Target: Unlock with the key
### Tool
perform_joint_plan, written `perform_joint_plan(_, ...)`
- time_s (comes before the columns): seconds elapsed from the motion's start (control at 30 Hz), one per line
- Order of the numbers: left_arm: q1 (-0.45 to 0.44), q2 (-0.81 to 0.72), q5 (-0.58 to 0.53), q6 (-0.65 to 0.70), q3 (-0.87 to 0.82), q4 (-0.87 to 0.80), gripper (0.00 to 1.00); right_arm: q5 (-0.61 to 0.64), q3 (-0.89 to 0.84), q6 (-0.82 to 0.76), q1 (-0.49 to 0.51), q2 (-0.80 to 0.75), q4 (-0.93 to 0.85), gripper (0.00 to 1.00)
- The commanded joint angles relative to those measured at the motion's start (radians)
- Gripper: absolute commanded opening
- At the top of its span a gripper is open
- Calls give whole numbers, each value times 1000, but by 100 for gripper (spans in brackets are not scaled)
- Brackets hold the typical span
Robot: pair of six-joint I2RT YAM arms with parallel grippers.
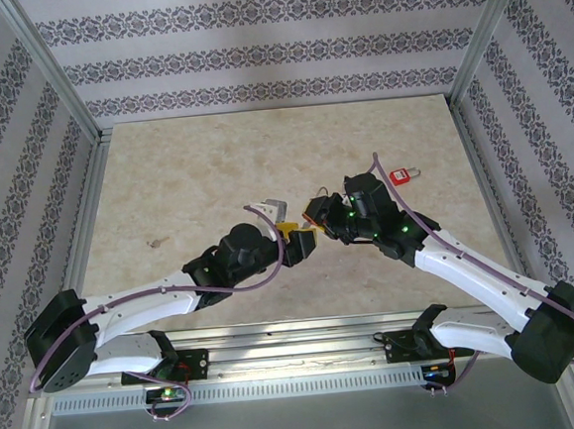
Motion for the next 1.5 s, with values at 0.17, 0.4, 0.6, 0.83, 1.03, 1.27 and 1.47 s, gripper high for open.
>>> perform_joint_plan(0.17,-8,26,3,-25,-26,119,63,-11,-9,21,11,2,68,5)
perform_joint_plan(0.4,-8,79,-52,-22,-19,197,58,-23,-25,56,30,4,102,5)
perform_joint_plan(0.6,-8,104,-120,-5,-9,216,48,-28,-31,73,53,7,119,5)
perform_joint_plan(0.83,-7,99,-181,11,-29,240,29,-29,-76,110,83,2,164,6)
perform_joint_plan(1.03,-6,106,-152,17,-30,267,19,-34,-88,116,96,4,173,7)
perform_joint_plan(1.27,-4,90,-116,23,-63,294,13,-23,-87,101,96,-21,141,25)
perform_joint_plan(1.47,-4,72,-89,31,-76,273,11,-8,-66,56,96,-28,97,55)
